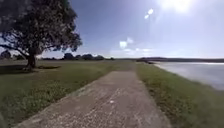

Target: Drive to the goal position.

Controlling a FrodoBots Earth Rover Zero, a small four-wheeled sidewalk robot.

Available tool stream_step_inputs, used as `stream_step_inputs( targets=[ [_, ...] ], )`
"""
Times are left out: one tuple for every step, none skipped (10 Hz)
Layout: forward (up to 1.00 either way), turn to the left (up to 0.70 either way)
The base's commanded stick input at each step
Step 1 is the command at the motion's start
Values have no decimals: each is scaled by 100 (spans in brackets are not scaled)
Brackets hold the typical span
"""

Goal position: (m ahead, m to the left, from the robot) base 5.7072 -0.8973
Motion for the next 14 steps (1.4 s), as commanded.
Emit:
stream_step_inputs(
  targets=[
    [0,-41],
    [0,-9],
    [0,0],
    [0,0],
    [0,0],
    [0,0],
    [0,0],
    [0,0],
    [0,0],
    [0,0],
    [0,0],
    [19,0],
    [50,0],
    [50,0]
  ],
)
